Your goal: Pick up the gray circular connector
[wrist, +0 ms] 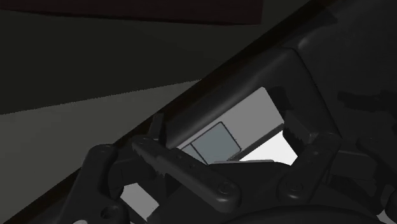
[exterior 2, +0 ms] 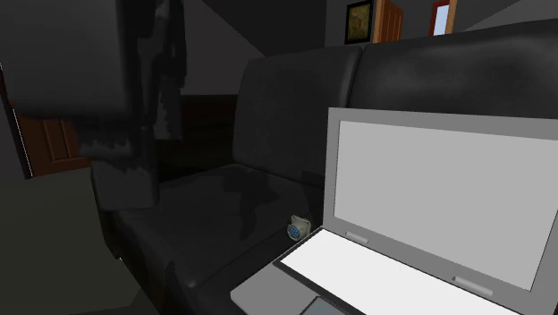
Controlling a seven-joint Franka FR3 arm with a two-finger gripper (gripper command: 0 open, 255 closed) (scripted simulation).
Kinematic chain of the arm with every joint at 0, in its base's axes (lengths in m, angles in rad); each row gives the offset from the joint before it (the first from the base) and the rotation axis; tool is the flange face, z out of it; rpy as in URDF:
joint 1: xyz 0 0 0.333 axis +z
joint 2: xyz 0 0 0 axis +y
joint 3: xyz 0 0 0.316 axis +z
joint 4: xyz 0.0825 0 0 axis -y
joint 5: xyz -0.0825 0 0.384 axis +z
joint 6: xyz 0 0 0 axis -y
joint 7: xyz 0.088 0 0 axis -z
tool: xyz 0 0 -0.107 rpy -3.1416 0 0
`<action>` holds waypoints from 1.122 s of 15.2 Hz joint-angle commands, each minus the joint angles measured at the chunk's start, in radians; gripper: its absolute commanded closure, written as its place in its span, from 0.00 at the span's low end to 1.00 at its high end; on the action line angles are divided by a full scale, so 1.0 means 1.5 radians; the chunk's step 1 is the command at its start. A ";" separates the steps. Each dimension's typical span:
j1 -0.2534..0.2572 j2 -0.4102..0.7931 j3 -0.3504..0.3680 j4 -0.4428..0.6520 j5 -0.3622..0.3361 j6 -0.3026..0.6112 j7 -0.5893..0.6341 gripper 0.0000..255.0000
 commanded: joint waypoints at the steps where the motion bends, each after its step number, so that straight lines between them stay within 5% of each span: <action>1: 0.011 0.024 0.022 -0.006 0.009 0.040 0.012 0.00; 10: 0.048 0.194 0.125 0.035 0.015 0.207 0.084 0.00; 17: 0.065 0.355 0.195 0.114 -0.042 0.309 0.166 0.00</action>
